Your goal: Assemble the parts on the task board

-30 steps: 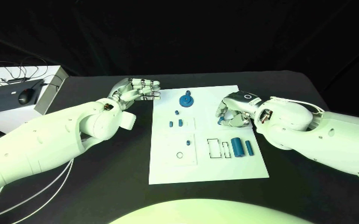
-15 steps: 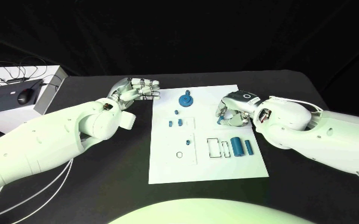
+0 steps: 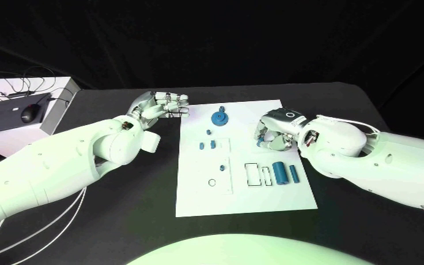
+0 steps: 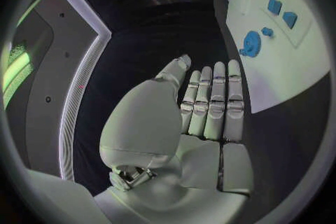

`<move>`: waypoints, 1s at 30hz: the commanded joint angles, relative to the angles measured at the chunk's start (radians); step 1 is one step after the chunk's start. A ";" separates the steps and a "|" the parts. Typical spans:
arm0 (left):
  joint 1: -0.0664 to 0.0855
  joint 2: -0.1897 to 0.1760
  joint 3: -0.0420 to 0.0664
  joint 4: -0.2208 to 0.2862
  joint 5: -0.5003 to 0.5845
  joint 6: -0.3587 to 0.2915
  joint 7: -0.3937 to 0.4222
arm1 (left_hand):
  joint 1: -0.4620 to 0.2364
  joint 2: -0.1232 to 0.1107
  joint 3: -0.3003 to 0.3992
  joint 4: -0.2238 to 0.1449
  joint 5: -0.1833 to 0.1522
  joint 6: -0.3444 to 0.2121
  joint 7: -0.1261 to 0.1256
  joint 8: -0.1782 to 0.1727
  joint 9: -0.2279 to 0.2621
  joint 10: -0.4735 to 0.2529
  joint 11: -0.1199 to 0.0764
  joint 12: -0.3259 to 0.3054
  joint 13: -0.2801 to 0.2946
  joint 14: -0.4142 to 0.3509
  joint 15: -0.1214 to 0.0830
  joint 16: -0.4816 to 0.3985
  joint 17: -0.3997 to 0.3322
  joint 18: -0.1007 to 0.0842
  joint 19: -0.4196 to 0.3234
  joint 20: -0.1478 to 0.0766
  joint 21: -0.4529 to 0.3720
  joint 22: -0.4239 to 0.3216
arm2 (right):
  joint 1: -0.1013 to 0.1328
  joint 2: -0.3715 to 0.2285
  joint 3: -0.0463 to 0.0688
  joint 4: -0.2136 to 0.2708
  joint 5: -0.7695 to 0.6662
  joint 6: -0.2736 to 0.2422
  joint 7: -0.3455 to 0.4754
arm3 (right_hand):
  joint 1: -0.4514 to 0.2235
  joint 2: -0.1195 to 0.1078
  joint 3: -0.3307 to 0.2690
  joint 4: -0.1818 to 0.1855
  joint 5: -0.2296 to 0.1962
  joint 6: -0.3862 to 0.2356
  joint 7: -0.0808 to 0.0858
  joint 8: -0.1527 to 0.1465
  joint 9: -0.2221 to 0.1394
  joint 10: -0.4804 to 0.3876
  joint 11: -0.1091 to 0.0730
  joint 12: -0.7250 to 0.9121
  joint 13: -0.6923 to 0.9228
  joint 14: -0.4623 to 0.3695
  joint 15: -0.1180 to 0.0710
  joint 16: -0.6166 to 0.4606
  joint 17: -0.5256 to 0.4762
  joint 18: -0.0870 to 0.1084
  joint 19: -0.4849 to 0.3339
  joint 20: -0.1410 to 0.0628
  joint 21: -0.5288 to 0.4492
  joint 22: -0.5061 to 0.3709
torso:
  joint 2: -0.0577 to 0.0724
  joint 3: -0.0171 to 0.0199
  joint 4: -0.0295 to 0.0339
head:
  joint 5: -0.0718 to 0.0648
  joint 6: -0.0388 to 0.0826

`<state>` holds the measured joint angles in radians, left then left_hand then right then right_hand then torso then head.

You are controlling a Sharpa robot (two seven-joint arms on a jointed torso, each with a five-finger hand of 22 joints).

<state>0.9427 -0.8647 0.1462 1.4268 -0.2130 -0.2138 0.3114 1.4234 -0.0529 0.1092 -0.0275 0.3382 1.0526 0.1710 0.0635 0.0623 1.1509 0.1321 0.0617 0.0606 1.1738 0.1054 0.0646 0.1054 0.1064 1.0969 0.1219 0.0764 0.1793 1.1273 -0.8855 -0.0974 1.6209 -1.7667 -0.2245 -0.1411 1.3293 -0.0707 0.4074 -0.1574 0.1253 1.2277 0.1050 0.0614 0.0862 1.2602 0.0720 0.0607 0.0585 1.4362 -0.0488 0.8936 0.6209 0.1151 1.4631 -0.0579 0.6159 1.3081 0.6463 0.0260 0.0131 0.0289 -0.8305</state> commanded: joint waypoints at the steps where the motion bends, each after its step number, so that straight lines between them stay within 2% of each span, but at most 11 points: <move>1: 0.000 0.001 0.001 0.002 -0.003 0.016 0.010 | -0.007 -0.001 0.003 0.003 -0.003 -0.001 0.001 0.000 0.001 -0.001 -0.004 -0.002 -0.001 0.001 -0.002 -0.001 0.001 -0.012 0.002 0.000 0.002 -0.001 | -0.006 -0.002 -0.004 0.005 -0.025 -0.009 -0.017 | 0.043 0.050 0.009 -0.001 -0.009 0.007 0.002 0.005 0.002 0.078 -0.039 0.002 0.006 0.001 -0.007 -0.006 0.002 -0.003 0.006 -0.011 0.006 0.080 | 0.001 0.0002 0.0004 | 0.001 0.000; 8: 0.000 0.002 0.001 0.001 -0.003 0.016 0.010 | -0.007 -0.001 0.003 0.003 -0.003 -0.001 0.001 0.000 0.001 -0.001 -0.004 -0.002 -0.001 0.001 -0.002 -0.001 0.001 -0.012 0.002 0.000 0.002 -0.001 | -0.003 -0.018 -0.001 0.037 -0.026 -0.045 -0.013 | 0.043 0.048 0.014 0.001 -0.014 0.009 0.001 0.005 0.005 0.078 -0.040 0.002 0.006 0.003 -0.007 -0.009 0.007 -0.004 0.003 -0.012 0.023 0.082 | 0.000 -0.0001 -0.0003 | 0.002 -0.002; 16: -0.001 0.007 0.001 -0.005 -0.003 0.017 0.009 | -0.003 0.000 0.005 0.005 -0.002 -0.002 0.001 0.000 0.001 -0.002 -0.004 -0.001 -0.001 0.001 -0.002 -0.001 0.002 -0.011 0.003 0.000 0.002 -0.003 | 0.026 -0.043 0.006 0.102 -0.021 -0.053 -0.019 | 0.044 0.047 0.014 0.001 -0.013 0.009 0.001 0.005 0.005 0.078 -0.040 0.002 0.006 0.003 -0.007 -0.009 0.008 -0.005 0.002 -0.012 0.026 0.082 | -0.003 -0.0005 -0.0011 | 0.003 -0.001; 23: -0.001 0.012 0.001 -0.011 -0.002 0.016 0.010 | -0.002 -0.001 0.005 0.005 -0.002 -0.002 0.001 0.000 0.001 -0.002 -0.004 -0.001 -0.001 0.000 -0.002 -0.001 0.002 -0.011 0.003 0.000 0.002 -0.003 | 0.049 -0.065 0.010 0.179 -0.020 -0.059 -0.023 | 0.043 0.044 0.016 0.002 -0.006 0.010 0.000 0.005 0.006 0.079 -0.040 0.002 0.006 0.003 -0.007 -0.010 0.011 -0.005 0.001 -0.012 0.035 0.083 | -0.002 -0.0010 0.0000 | 0.004 0.003; 27: -0.001 0.015 0.001 -0.012 -0.001 0.017 0.010 | -0.002 -0.001 0.005 0.005 -0.002 -0.002 0.001 0.000 0.001 -0.002 -0.004 -0.001 -0.001 0.000 -0.002 -0.001 0.002 -0.011 0.003 0.000 0.002 -0.003 | 0.051 -0.058 0.010 0.205 -0.010 -0.061 -0.018 | 0.044 0.044 0.016 0.002 -0.008 0.009 0.001 0.004 0.006 0.079 -0.040 0.002 0.006 0.003 -0.007 -0.010 0.011 -0.005 0.001 -0.012 0.036 0.083 | -0.001 -0.0005 0.0001 | 0.010 0.002; 30: -0.001 0.017 0.001 -0.013 -0.001 0.018 0.011 | -0.003 -0.001 0.005 0.005 -0.002 -0.002 0.001 0.000 0.001 -0.002 -0.004 -0.001 -0.001 0.001 -0.002 -0.001 0.002 -0.011 0.003 0.000 0.002 -0.003 | 0.042 -0.047 0.010 0.222 0.002 -0.066 -0.012 | 0.043 0.044 0.016 0.002 -0.006 0.009 0.001 0.004 0.006 0.078 -0.039 0.002 0.005 0.003 -0.007 -0.011 0.011 -0.005 0.000 -0.012 0.034 0.082 | -0.001 -0.0006 0.0004 | 0.014 0.002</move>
<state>0.9427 -0.8501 0.1462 1.4136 -0.2127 -0.2136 0.3111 1.4234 -0.0529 0.1121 -0.0246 0.3383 1.0525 0.1710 0.0636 0.0624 1.1509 0.1321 0.0617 0.0606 1.1738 0.1054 0.0646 0.1063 0.1064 1.0969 0.1219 0.0764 0.1770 1.1744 -0.9360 -0.0877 1.8352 -1.7749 -0.2761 -0.1592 1.3295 -0.0709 0.4172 -0.1531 0.1161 1.2276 0.1049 0.0615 0.0912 1.2632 0.0749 0.0571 0.0585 1.4400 -0.0522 0.8878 0.6310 0.0994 1.4662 -0.0643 0.6487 1.3077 0.6446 0.0251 0.0128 0.0386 -0.8276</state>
